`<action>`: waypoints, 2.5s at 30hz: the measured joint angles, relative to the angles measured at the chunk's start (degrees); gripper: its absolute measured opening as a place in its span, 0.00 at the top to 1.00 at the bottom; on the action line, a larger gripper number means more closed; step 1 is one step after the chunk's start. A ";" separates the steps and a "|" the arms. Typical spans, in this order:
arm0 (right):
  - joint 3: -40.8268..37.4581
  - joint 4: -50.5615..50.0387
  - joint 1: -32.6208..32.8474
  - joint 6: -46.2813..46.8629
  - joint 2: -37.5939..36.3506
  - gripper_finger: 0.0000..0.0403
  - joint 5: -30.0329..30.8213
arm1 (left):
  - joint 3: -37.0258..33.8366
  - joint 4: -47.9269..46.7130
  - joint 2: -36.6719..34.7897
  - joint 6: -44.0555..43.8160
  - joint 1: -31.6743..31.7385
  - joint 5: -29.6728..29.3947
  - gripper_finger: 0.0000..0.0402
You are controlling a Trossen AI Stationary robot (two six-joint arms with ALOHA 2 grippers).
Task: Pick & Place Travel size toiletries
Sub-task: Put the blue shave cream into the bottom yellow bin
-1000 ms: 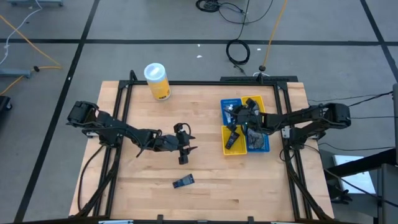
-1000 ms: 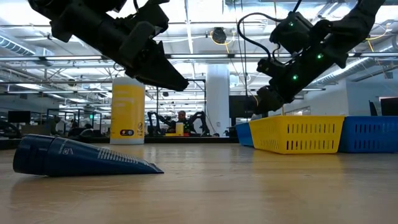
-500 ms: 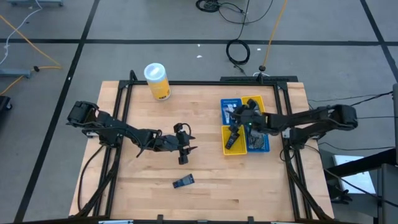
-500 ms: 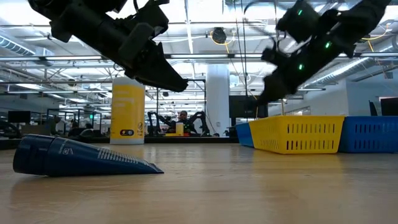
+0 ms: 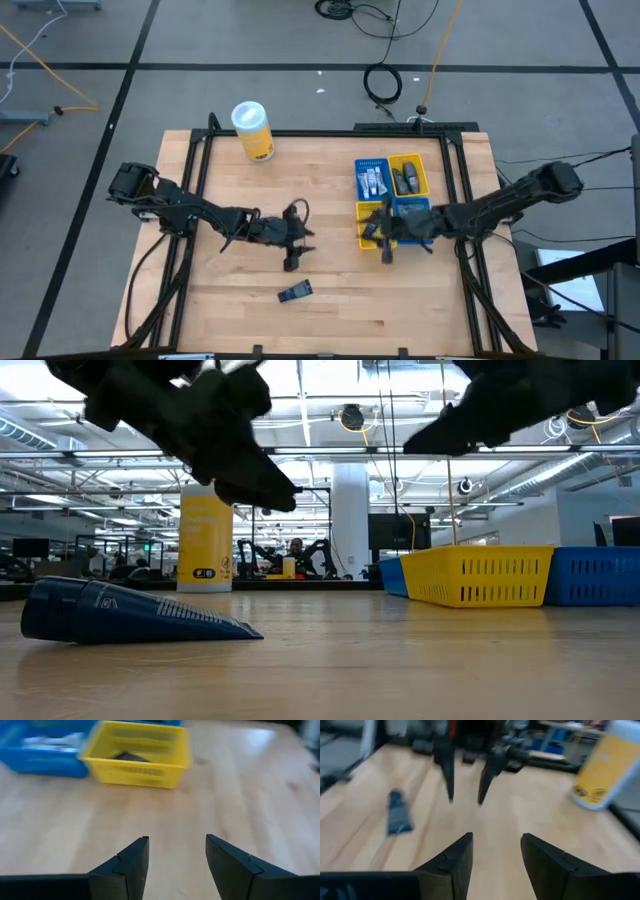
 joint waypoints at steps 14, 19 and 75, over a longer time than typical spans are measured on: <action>-0.02 14.99 7.02 -15.74 12.51 0.61 0.11 | 4.01 -21.53 -0.59 -6.62 -27.45 -14.65 0.52; -0.02 15.91 6.91 -14.81 12.50 0.61 0.13 | 3.05 -18.17 0.33 -15.90 -31.36 -15.89 0.52; -0.02 9.74 -5.98 23.61 12.50 0.47 -11.88 | 2.94 17.50 12.41 15.47 -6.35 -29.94 0.71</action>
